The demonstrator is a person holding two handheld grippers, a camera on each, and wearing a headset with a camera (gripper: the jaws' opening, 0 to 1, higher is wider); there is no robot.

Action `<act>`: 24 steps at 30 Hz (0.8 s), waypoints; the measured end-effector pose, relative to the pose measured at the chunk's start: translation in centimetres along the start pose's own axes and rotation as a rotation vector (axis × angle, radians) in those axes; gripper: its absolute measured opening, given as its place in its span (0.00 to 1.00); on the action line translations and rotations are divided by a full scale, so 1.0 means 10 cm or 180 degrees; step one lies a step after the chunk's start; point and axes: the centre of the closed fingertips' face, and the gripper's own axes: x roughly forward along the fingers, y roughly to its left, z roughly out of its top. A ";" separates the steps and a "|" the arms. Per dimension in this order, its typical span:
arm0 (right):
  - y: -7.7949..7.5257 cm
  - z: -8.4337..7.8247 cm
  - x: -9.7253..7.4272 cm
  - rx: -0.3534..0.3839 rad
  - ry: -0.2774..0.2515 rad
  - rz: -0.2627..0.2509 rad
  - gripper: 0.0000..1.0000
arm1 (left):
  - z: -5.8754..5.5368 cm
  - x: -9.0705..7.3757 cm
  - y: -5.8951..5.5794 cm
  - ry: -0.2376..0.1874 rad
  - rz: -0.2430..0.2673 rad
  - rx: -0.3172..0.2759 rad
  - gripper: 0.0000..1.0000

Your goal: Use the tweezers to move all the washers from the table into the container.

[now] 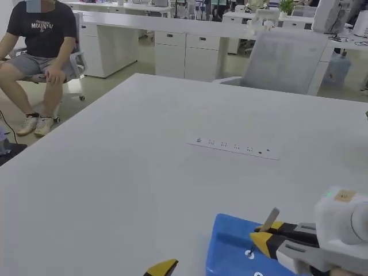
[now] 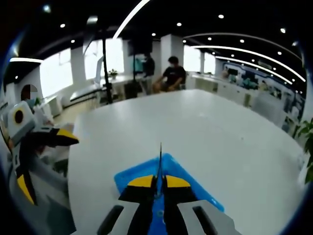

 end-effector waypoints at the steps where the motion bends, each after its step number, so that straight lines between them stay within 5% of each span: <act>1: 0.00 -0.02 0.01 -0.0002 0.0017 0.0001 0.03 | 0.00 0.00 0.00 0.0008 -0.0001 0.0002 0.85; 24: 0.04 -0.21 0.17 -0.0190 0.0262 0.0067 0.03 | -0.04 0.00 0.01 0.0057 0.0002 0.0004 0.84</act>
